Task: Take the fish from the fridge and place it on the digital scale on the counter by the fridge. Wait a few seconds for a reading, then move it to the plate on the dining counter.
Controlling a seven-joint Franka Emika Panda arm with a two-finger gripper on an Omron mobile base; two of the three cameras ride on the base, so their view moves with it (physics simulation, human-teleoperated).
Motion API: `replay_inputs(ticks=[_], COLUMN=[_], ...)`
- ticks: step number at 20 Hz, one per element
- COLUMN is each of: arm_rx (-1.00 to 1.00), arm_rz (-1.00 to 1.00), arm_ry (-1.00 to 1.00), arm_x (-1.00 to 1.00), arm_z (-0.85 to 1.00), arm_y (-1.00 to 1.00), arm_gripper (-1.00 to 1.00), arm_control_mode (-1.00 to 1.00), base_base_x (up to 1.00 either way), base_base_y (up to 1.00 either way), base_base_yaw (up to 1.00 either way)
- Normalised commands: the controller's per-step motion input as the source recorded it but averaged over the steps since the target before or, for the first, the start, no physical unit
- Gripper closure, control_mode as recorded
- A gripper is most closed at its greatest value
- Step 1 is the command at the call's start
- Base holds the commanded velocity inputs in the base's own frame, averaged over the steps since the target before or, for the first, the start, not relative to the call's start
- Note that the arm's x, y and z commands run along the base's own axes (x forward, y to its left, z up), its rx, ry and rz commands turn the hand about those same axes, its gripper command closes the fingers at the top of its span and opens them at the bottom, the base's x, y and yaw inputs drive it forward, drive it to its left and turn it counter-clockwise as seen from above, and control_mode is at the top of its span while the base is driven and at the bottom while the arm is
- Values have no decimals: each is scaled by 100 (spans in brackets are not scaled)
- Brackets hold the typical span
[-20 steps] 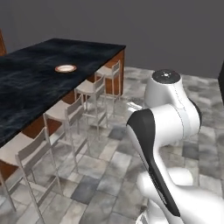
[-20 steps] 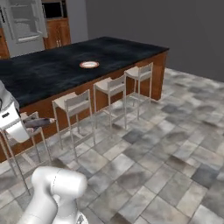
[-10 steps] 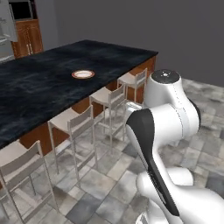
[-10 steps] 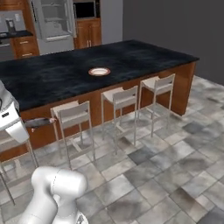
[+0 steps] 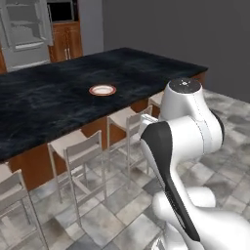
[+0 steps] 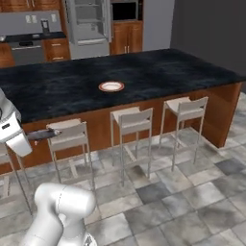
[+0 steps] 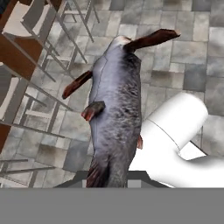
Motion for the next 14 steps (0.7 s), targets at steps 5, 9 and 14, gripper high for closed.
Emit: replay_inputs(ticks=[5,9,14], arm_rx=[0,0,0], arm_rz=[0,0,0], arm_ry=[0,0,0], arm_x=[0,0,0], arm_z=[0,0,0], arm_y=[0,0,0], arm_gripper=[100,100,100], arm_control_mode=[100,100,100], base_base_x=[100,100,100], base_base_y=[-86,-81,-78], base_base_yaw=[41,43,43])
